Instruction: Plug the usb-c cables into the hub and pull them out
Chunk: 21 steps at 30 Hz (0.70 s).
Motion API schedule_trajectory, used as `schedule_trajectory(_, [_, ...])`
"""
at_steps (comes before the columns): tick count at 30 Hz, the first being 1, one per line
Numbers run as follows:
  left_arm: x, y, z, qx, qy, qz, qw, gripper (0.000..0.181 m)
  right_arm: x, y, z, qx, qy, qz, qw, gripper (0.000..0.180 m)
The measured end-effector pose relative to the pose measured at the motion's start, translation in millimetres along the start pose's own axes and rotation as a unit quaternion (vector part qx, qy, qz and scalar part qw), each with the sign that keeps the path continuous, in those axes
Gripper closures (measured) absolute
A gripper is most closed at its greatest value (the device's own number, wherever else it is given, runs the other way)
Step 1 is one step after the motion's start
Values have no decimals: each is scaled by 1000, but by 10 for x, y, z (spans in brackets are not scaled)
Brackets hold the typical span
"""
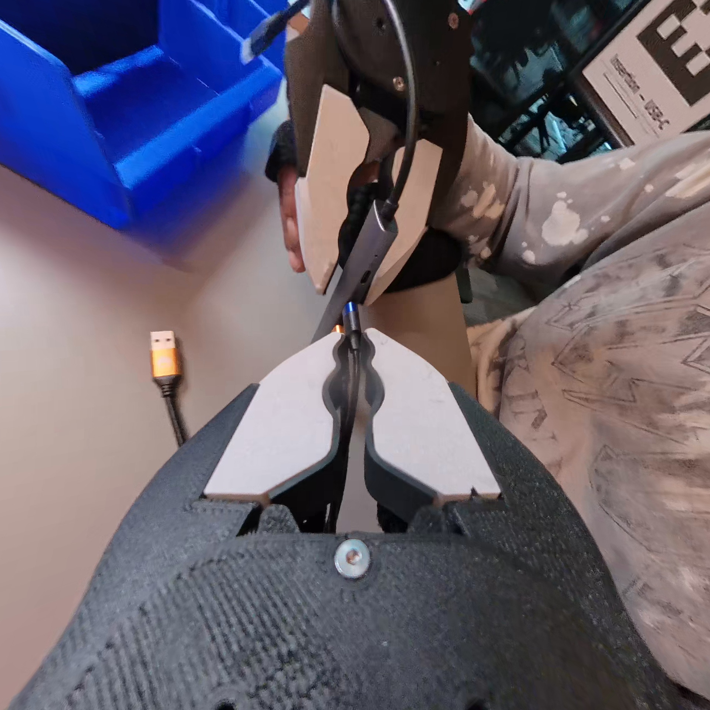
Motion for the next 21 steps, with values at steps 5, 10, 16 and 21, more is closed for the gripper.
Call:
schedule_trajectory(5, [-146,-55,-159,4,43,-32,999,174,-190,-329,45,6,-36,-30,999,145])
schedule_trajectory(10, [-231,-93,-238,9,58,-55,997,175,-275,-739,-445,-117,5,-18,993,145])
schedule_trajectory(16, [-212,-34,-257,39,44,-77,995,175,-575,-317,-1336,-290,-109,142,940,137])
schedule_trajectory(21, [-184,58,-279,58,43,-82,994,175,-180,-25,-1108,-275,-264,75,921,131])
Point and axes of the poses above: each gripper's, where its closed fingertips meet, x out along the fingers, z out of its underside, y = z × x across the jaws, the point moved 4 cm from there along -x, back along the fingers, and after that the axes turned 14 degrees about y, right-handed, at the moved point
